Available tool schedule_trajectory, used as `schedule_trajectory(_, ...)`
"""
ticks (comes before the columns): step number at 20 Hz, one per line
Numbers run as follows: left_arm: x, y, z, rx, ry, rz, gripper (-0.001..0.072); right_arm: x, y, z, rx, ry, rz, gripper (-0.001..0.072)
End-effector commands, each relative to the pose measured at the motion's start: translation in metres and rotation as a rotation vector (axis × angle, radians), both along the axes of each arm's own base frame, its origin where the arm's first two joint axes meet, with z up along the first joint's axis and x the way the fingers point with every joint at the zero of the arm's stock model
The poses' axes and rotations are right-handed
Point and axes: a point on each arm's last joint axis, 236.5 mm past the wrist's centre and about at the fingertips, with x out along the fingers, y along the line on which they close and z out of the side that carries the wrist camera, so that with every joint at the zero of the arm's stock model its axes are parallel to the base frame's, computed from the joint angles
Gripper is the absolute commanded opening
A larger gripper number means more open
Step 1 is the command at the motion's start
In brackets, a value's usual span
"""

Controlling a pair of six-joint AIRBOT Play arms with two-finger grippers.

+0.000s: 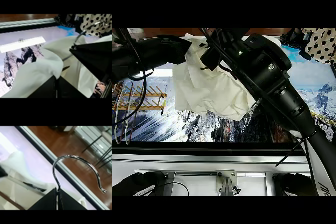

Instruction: Fold the shirts.

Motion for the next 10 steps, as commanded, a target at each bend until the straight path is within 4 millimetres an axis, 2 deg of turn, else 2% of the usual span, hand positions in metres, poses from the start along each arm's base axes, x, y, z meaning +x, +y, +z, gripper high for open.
schedule_trajectory(1,-0.011,-0.024,-0.011,0.058,-0.013,-0.071,0.0061,0.001,-0.001,0.002,0.032,0.007,-0.016,0.0072)
schedule_trajectory(4,-0.005,-0.036,-0.033,0.123,-0.002,-0.104,0.0065,0.003,-0.006,0.006,0.012,-0.021,-0.029,0.0073)
schedule_trajectory(5,-0.002,-0.036,-0.04,0.135,0.011,-0.103,0.0119,0.003,-0.007,0.008,0.009,-0.027,-0.033,0.0073)
schedule_trajectory(7,0.004,-0.03,-0.042,0.155,0.004,-0.084,0.0496,0.003,-0.01,0.011,0.016,-0.032,-0.038,0.0073)
schedule_trajectory(8,0.005,-0.026,-0.038,0.163,-0.011,-0.08,0.0606,0.002,-0.01,0.013,0.022,-0.032,-0.039,0.0072)
schedule_trajectory(10,0.004,-0.014,-0.026,0.202,-0.073,-0.079,0.0628,0.0,-0.012,0.017,0.041,-0.03,-0.042,0.0073)
